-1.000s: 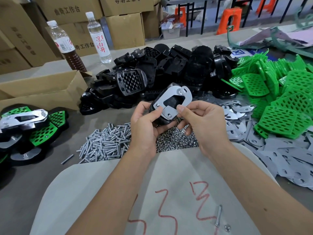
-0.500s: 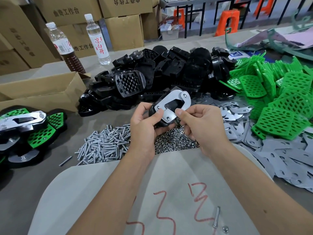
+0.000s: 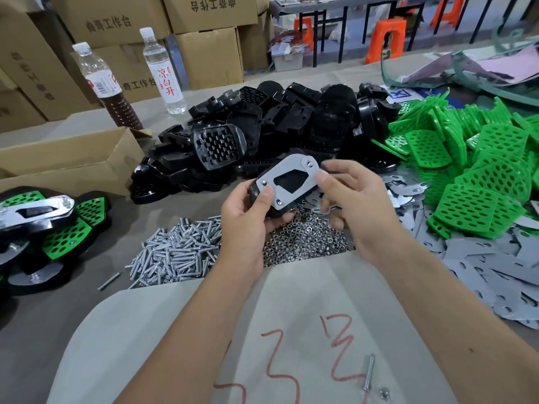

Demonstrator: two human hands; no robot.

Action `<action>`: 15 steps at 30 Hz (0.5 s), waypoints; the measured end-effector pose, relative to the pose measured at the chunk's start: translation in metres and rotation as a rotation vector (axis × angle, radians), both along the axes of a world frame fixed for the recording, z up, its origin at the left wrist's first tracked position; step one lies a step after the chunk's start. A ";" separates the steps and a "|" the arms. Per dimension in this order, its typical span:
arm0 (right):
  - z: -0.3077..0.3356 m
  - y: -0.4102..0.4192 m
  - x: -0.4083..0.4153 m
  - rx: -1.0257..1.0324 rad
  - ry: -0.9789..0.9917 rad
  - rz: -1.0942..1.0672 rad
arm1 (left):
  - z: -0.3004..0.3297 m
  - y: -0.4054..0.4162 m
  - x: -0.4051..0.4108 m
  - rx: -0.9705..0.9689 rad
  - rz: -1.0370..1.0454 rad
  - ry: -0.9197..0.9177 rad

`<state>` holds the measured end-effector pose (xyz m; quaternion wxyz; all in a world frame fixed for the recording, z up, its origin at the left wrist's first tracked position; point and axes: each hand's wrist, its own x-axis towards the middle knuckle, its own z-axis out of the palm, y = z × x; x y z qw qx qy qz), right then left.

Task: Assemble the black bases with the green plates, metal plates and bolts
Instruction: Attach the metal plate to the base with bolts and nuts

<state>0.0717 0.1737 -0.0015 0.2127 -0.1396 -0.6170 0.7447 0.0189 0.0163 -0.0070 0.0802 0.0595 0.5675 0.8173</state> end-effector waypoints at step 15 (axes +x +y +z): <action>-0.002 0.007 0.000 0.083 -0.004 0.091 | 0.000 -0.001 0.002 -0.086 -0.076 0.045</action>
